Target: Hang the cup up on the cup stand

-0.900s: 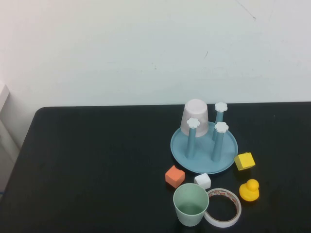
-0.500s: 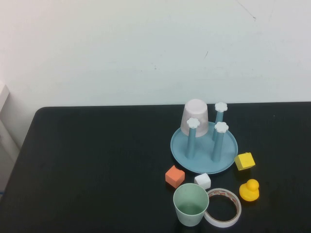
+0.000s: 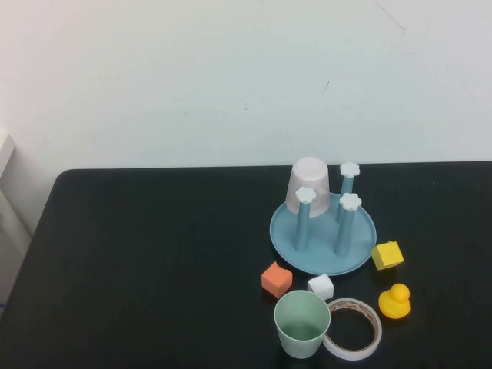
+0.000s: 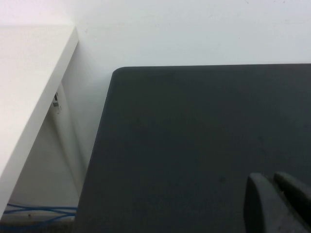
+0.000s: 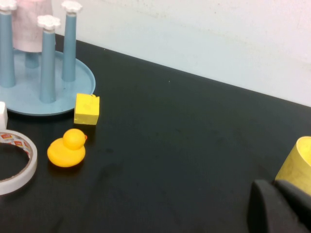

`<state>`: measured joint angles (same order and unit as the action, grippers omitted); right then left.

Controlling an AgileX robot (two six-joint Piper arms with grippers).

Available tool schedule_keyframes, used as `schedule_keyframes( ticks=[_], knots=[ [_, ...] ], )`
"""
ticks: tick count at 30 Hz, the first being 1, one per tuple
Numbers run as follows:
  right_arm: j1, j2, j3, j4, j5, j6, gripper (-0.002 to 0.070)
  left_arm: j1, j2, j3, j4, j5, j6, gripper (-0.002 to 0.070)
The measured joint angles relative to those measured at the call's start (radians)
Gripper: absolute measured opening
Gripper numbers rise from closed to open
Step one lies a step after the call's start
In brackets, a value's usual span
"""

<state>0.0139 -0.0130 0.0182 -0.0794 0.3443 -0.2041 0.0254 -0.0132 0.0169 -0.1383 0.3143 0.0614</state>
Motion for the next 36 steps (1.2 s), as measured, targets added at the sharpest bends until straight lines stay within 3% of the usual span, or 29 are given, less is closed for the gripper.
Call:
schedule_keyframes(
  ticks=[10,14,15,17,20,29,33,36],
  knots=[
    [0.0,0.0,0.0,0.0,0.0,0.0,-0.0001,0.0,0.0,0.0,-0.021,0.0,-0.012,-0.0002],
    [0.0,0.0,0.0,0.0,0.0,0.0,-0.0001,0.0,0.0,0.0,-0.287,-0.009,-0.101,-0.0002],
    [0.0,0.0,0.0,0.0,0.0,0.0,-0.0001,0.0,0.0,0.002,-0.432,-0.025,-0.122,-0.0002],
    [0.0,0.0,0.0,0.0,0.0,0.0,-0.0001,0.0,0.0,0.002,-0.584,-0.059,-0.131,-0.0002],
    [0.0,0.0,0.0,0.0,0.0,0.0,-0.0001,0.0,0.0,0.002,-0.685,-0.118,-0.136,-0.0002],
    [0.0,0.0,0.0,0.0,0.0,0.0,-0.0001,0.0,0.0,0.002,-0.703,-0.314,-0.13,-0.0002],
    [0.0,0.0,0.0,-0.022,0.0,0.0,-0.0001,0.0,0.0,-0.007,-0.677,-0.282,-0.035,-0.0002],
    [0.0,0.0,0.0,-0.05,0.002,0.0,-0.0001,0.0,0.042,-0.092,-0.597,-0.152,0.093,-0.0002]
  ],
)
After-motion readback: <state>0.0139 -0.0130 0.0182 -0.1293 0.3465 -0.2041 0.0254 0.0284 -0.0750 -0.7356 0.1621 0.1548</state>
